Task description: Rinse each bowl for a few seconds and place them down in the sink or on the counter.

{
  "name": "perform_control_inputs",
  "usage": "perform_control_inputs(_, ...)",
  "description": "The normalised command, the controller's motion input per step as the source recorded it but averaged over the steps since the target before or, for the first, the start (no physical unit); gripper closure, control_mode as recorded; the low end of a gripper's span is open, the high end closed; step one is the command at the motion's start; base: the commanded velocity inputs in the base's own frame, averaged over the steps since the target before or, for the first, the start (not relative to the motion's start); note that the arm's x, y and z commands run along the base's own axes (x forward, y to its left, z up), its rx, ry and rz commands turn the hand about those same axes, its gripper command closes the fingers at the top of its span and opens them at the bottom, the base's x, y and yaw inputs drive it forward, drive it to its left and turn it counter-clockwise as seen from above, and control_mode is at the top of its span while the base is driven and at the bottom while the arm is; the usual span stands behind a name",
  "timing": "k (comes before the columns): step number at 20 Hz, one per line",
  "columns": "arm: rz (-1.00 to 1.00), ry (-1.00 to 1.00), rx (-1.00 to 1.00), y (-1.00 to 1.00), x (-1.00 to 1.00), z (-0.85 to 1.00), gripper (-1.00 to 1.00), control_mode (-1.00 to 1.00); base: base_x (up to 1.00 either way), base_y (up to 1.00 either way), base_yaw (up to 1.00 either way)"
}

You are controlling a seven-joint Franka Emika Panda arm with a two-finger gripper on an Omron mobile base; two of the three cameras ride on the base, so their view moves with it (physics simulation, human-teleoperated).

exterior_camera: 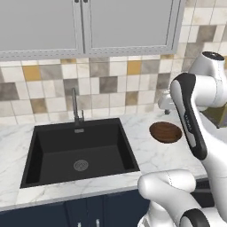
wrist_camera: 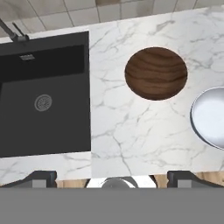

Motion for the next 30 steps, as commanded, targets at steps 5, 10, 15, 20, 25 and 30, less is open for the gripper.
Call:
perform_control_inputs(5, -0.03, 0.0, 0.05, -0.1, -0.12, 0.0, -1.0, -1.0, 0.0, 0.0, 0.0)
perform_control_inputs(10, 0.0, -0.14, -0.15, 0.33, -0.03, -0.05, -1.0, -1.0, 0.0, 0.0, 0.0)
perform_control_inputs(15, 0.0, -0.16, -0.22, 0.47, -0.01, -0.2, -1.0, -1.0, 0.0, 0.0, 0.0)
perform_control_inputs(20, 0.0, -0.14, -0.11, 0.47, 0.0, -0.21, -1.0, -1.0, 0.0, 0.0, 0.0)
perform_control_inputs(25, 0.02, -0.11, 0.0, 0.39, 0.06, -0.02, -1.0, -1.0, 0.0, 0.0, 0.0)
perform_control_inputs(30, 0.02, -0.1, 0.01, 0.34, 0.14, 0.0, -1.0, -1.0, 0.0, 0.0, 0.0)
